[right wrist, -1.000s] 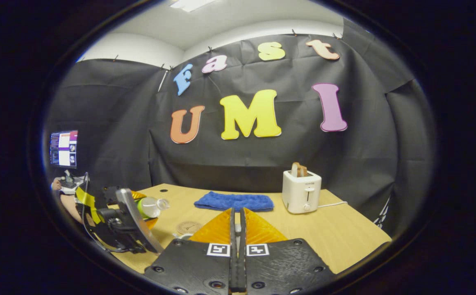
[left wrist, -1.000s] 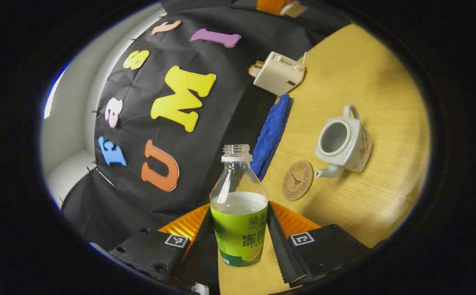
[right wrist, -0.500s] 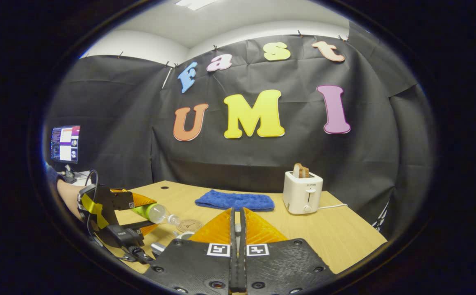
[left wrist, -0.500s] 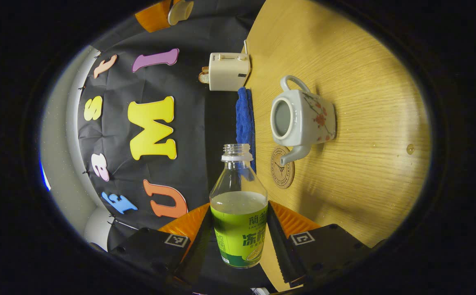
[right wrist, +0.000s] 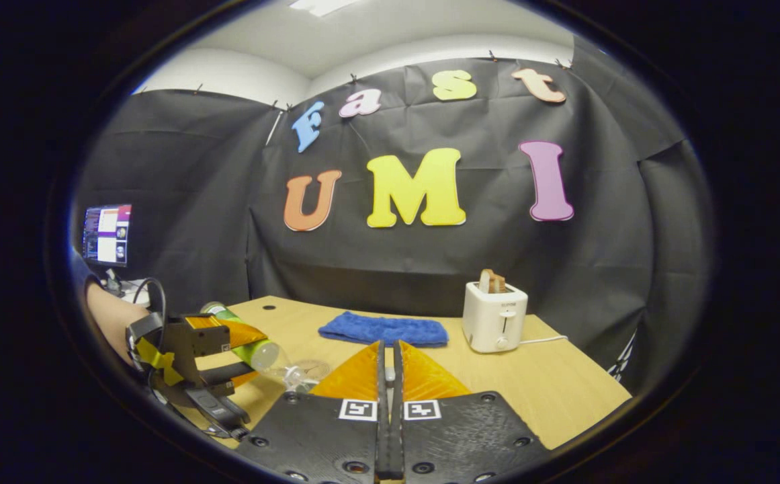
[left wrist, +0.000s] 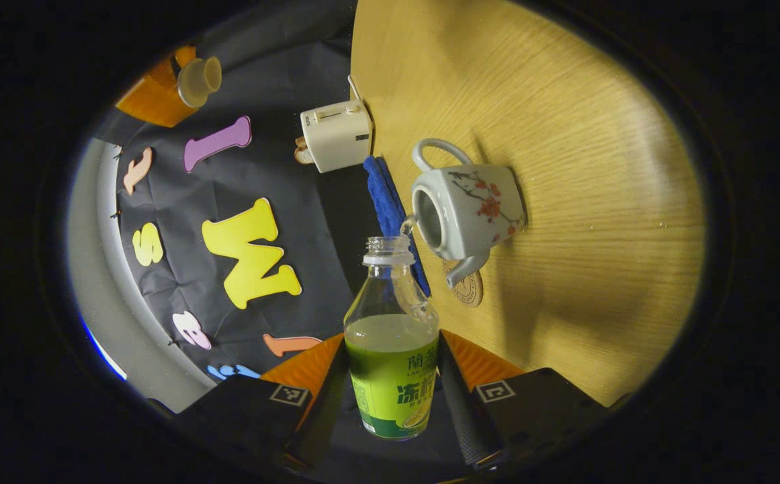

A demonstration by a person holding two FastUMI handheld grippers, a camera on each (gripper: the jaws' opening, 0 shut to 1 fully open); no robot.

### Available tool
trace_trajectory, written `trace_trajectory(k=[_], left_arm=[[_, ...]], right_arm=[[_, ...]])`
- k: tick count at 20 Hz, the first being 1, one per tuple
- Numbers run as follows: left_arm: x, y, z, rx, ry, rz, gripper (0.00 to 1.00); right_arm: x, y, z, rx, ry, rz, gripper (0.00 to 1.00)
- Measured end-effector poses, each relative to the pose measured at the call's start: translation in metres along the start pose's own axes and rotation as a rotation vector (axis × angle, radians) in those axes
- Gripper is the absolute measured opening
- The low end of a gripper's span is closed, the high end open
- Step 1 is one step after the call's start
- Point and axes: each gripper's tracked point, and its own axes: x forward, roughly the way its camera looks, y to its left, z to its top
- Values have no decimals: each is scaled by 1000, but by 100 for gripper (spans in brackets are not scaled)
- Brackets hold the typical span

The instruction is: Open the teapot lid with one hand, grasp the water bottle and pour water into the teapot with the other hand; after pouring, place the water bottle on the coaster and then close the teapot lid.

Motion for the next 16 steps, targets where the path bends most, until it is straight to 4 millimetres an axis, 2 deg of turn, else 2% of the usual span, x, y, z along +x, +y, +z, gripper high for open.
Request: trace_trajectory(k=[4, 5, 6, 7, 16], left_arm=[[2, 9, 7, 96, -3, 18, 73], [2, 8, 5, 104, 5, 13, 75], [0, 7, 2, 111, 12, 10, 72], [0, 9, 2, 119, 18, 12, 75], [-3, 19, 3, 213, 32, 36, 73]], right_arm=[[1, 1, -2, -3, 7, 4, 0], [1, 1, -2, -4, 6, 5, 0], [0, 1, -1, -5, 6, 5, 0], [0, 0, -1, -4, 4, 4, 0], [0, -3, 0, 5, 5, 5, 0]])
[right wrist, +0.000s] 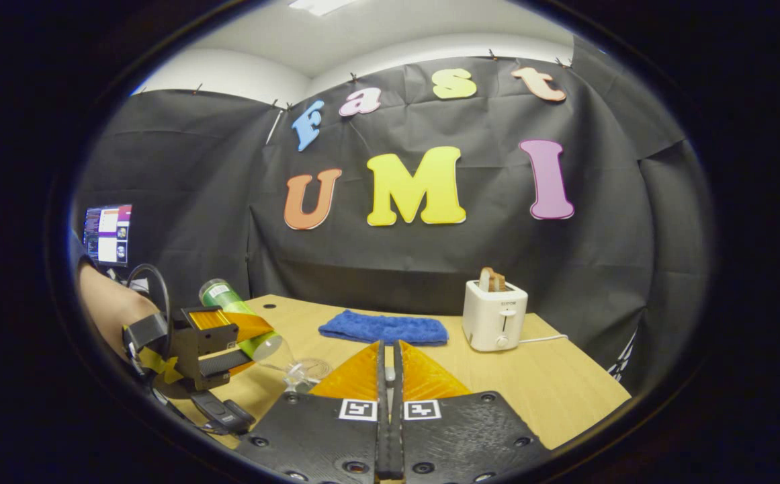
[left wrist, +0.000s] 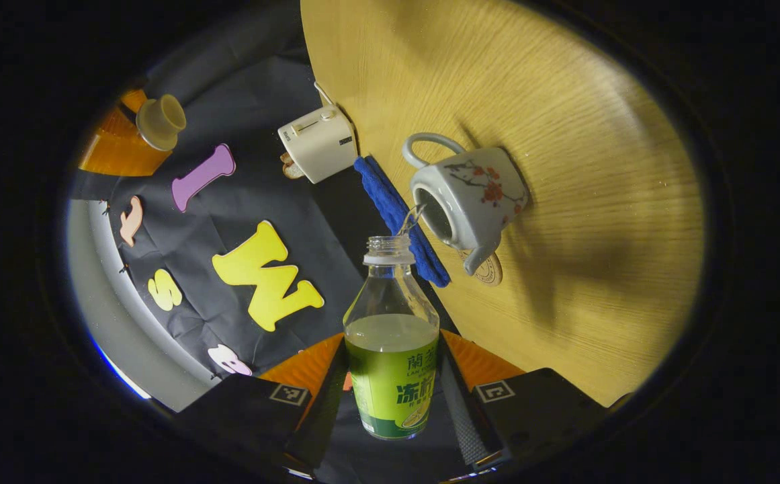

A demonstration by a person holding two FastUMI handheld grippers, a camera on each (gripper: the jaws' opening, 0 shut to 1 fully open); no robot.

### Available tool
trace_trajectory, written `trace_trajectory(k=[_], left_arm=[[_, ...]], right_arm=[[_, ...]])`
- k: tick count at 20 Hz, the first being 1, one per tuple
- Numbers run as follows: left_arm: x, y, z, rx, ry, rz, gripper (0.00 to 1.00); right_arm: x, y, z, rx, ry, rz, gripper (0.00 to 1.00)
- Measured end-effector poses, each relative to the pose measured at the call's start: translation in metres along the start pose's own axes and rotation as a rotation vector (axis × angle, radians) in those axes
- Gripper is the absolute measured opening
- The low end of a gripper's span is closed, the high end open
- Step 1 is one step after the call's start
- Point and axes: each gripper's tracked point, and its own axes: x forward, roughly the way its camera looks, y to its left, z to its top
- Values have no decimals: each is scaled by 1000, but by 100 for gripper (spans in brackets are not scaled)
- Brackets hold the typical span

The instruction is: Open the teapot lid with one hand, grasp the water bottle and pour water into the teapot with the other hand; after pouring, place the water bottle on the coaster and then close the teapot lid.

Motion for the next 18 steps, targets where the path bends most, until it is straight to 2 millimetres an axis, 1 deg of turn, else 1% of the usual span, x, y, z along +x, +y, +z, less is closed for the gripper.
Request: trace_trajectory(k=[1, 3, 4, 6, 12, 16, 18], left_arm=[[1, 2, 0, 14, 0, 6, 75], [0, 2, -2, 31, 6, 7, 75], [0, 5, -6, 39, 9, 6, 73], [3, 5, -11, 49, 19, -11, 75], [2, 13, -12, 99, 21, -8, 75], [2, 15, -16, 145, 29, -18, 75], [1, 16, -15, 162, 28, -20, 75]], right_arm=[[-2, 0, 0, 0, -1, 0, 0], [-2, -1, 1, 2, -2, 1, 0], [-3, -2, 2, 4, -3, 1, 0], [-2, -4, 2, 11, -4, -1, 0], [-1, -10, 0, 15, 7, -13, 0], [0, -10, -2, 16, 15, -12, 0], [0, -10, -1, 10, 13, -16, 0]])
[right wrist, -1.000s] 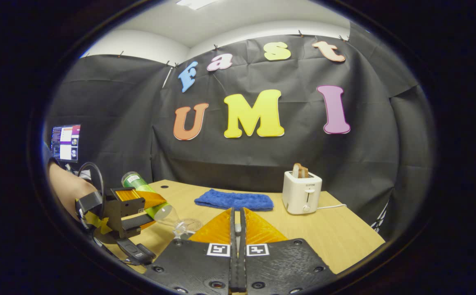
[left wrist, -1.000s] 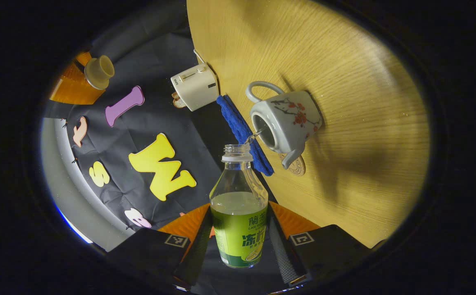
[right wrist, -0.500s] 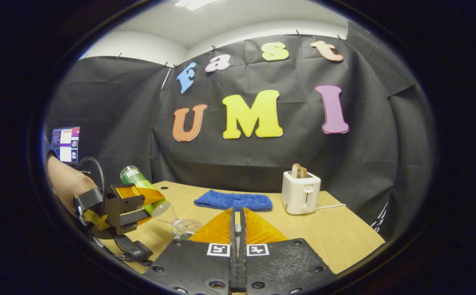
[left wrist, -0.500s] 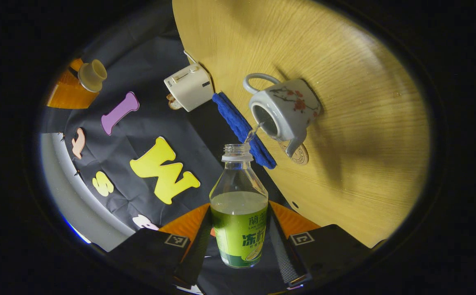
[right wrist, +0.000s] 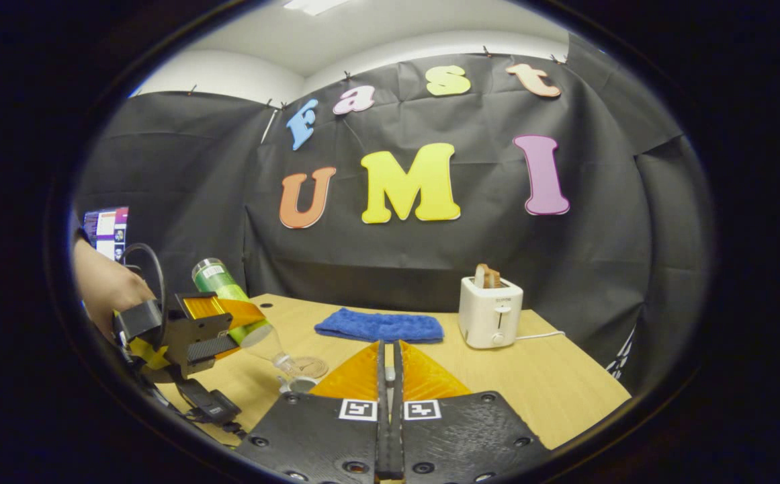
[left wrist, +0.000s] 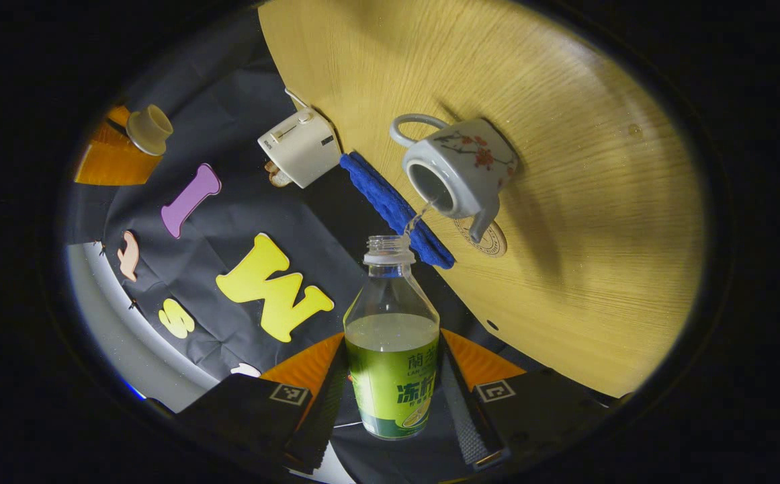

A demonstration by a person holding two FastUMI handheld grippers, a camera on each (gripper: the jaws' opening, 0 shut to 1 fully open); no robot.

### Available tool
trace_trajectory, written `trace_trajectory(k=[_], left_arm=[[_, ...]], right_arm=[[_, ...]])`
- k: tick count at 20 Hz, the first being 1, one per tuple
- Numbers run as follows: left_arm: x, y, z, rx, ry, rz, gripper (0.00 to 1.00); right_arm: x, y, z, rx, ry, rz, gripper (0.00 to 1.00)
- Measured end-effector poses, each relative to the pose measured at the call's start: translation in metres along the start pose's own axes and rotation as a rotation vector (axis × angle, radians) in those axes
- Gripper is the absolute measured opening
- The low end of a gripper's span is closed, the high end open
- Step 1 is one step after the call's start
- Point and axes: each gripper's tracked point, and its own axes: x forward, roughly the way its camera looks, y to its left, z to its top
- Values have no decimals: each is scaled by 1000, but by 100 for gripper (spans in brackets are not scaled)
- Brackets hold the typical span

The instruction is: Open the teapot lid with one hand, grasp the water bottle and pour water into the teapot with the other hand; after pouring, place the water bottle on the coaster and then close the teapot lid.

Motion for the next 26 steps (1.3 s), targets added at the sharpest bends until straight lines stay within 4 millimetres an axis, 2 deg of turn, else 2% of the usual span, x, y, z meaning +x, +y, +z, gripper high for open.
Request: trace_trajectory(k=[7, 20, 22, 26], left_arm=[[-2, 9, 7, 27, -5, 8, 75], [-2, 8, 10, 24, -12, -1, 75], [2, 4, 9, -35, -17, -3, 75], [3, -19, 15, -297, -57, -42, 75]], right_arm=[[1, 1, -2, 19, 5, 18, 0], [6, -8, -10, 23, 25, 0, 0], [7, -8, -11, 23, 27, 0, 0], [8, -16, -12, 24, 29, -19, 0]])
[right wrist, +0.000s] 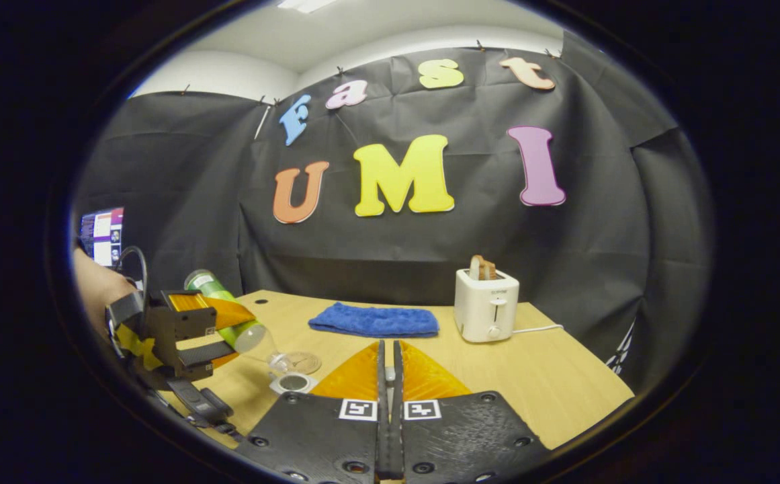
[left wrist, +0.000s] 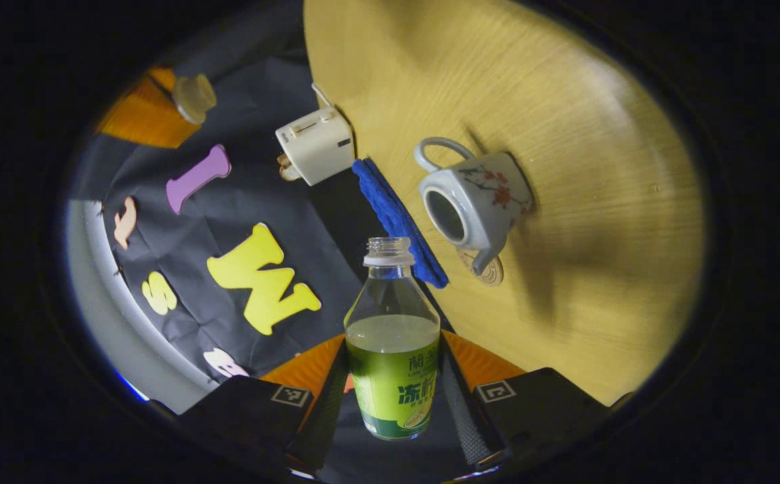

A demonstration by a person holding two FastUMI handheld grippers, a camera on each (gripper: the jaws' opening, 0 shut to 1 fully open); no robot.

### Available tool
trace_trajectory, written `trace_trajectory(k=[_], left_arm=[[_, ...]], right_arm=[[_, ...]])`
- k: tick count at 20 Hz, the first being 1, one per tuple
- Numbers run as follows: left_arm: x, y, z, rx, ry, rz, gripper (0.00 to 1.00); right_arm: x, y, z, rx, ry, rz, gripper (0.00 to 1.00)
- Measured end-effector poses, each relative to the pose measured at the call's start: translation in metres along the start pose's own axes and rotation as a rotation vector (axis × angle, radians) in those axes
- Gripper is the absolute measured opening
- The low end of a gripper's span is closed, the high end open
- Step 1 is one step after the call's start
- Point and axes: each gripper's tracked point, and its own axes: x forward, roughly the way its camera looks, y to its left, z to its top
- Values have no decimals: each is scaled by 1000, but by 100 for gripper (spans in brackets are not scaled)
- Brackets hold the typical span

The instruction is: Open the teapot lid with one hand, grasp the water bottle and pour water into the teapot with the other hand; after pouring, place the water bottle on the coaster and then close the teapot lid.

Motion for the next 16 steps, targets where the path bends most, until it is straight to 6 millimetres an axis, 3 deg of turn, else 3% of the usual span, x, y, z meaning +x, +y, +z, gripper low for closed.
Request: trace_trajectory(k=[3, 7, 9, 13, 16], left_arm=[[-1, -5, -2, -189, -35, -6, 71], [3, -15, -20, -536, -7, -49, 74], [2, 0, -17, -684, -41, -20, 75], [16, 16, -34, -980, -11, -20, 75], [22, 40, -43, -1237, -25, 36, 75]], right_arm=[[2, -8, -1, 2, 3, -21, 0], [-1, -15, 5, -4, -17, -49, 0], [-3, -18, 9, -18, -34, -62, 0], [-3, -19, 9, -7, -37, -61, 0], [-1, -21, 8, 14, -40, -60, 0]])
